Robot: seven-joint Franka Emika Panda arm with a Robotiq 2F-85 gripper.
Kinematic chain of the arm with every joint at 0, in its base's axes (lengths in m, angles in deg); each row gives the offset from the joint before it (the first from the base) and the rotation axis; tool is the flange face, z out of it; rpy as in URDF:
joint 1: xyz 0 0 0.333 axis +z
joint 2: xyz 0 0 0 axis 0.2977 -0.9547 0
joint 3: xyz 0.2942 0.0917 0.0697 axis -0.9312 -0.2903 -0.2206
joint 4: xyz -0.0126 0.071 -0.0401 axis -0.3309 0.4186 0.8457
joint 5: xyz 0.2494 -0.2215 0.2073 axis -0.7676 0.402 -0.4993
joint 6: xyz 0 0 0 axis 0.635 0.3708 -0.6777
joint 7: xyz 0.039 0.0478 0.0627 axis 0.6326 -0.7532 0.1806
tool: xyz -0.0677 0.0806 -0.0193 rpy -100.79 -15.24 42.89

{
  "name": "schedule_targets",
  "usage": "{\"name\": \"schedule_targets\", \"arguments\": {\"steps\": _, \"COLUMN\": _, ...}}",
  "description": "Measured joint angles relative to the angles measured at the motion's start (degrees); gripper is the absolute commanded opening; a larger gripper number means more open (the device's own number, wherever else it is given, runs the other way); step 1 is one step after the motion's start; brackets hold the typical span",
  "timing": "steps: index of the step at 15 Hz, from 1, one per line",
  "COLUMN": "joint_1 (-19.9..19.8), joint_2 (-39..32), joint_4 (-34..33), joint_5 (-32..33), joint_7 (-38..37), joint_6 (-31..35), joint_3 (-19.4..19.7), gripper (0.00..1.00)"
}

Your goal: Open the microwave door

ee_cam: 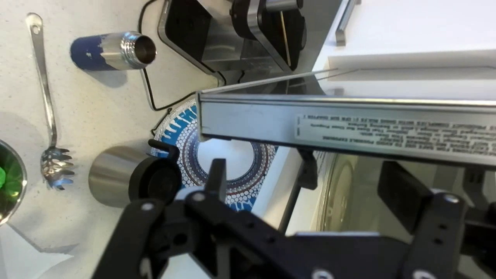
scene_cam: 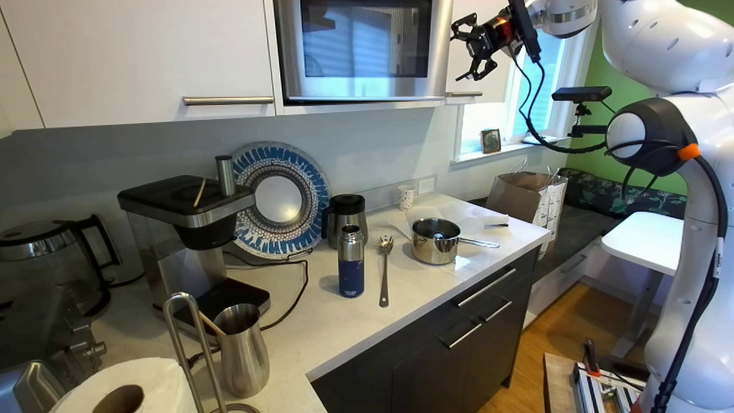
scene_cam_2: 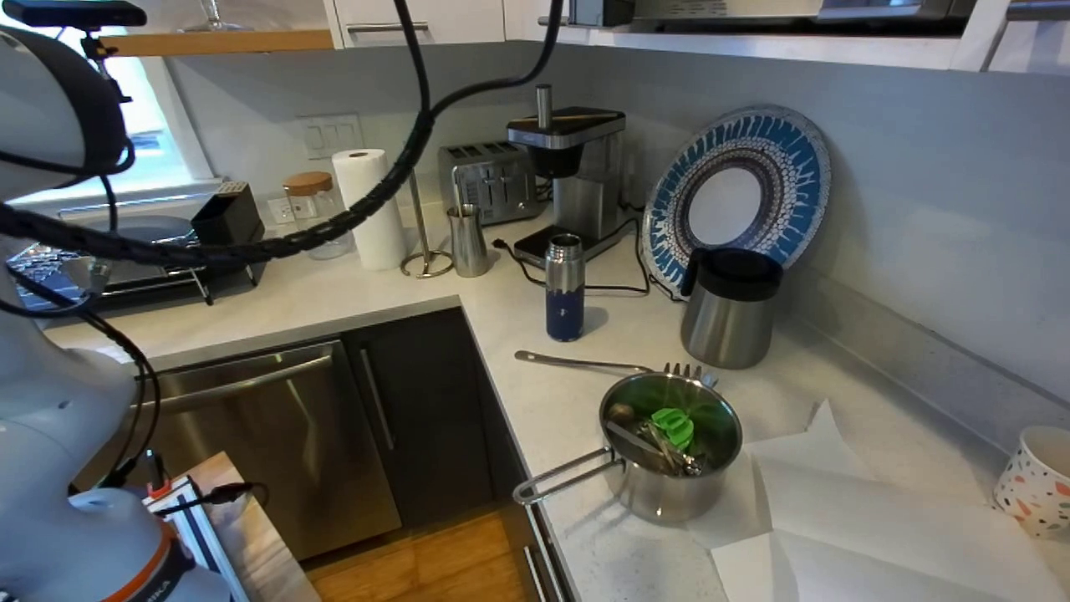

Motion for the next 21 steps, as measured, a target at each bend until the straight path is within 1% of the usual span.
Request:
{"name": "schedule_targets", "arguments": {"steps": 4, "joint_1": -1.8, "joint_2": 0.3, "joint_4": -0.9, "joint_5": -2.2, "joint_7": 3.5, "joint_6": -8.3, "joint_3": 0.0, "gripper": 1.00}}
{"name": "schedule_targets", "arguments": {"steps": 6, "joint_1": -2.6, "joint_2": 0.5, "joint_4": -1.0, "joint_5": -5.1, "joint_7": 4.3, "joint_6": -12.5, "joint_3": 0.0, "gripper": 1.00}}
{"name": "schedule_targets", "arguments": {"steps": 8, "joint_1": -3.1, "joint_2": 0.8, "joint_4": -1.0, "joint_5": -7.6, "joint_7": 4.4, "joint_6": -15.3, "joint_3": 0.0, "gripper": 1.00}}
{"name": "schedule_targets", "arguments": {"steps": 10, "joint_1": -3.1, "joint_2": 1.0, "joint_4": -1.0, "joint_5": -7.7, "joint_7": 4.4, "joint_6": -15.3, "joint_3": 0.0, "gripper": 1.00}}
{"name": "schedule_targets", "arguments": {"steps": 13, "joint_1": -3.2, "joint_2": 1.1, "joint_4": -1.3, "joint_5": -7.4, "joint_7": 4.4, "joint_6": -13.6, "joint_3": 0.3, "gripper": 1.00}}
{"name": "schedule_targets", "arguments": {"steps": 15, "joint_1": -3.3, "joint_2": 1.1, "joint_4": -1.4, "joint_5": -6.7, "joint_7": 4.1, "joint_6": -11.0, "joint_3": 0.7, "gripper": 1.00}}
{"name": "schedule_targets", "arguments": {"steps": 18, "joint_1": -3.5, "joint_2": 0.9, "joint_4": -1.9, "joint_5": -3.4, "joint_7": 3.2, "joint_6": -6.3, "joint_3": 1.5, "gripper": 1.00}}
{"name": "schedule_targets", "arguments": {"steps": 21, "joint_1": -3.6, "joint_2": 0.4, "joint_4": -2.0, "joint_5": -2.1, "joint_7": 1.4, "joint_6": -3.7, "joint_3": 1.3, "gripper": 1.00}}
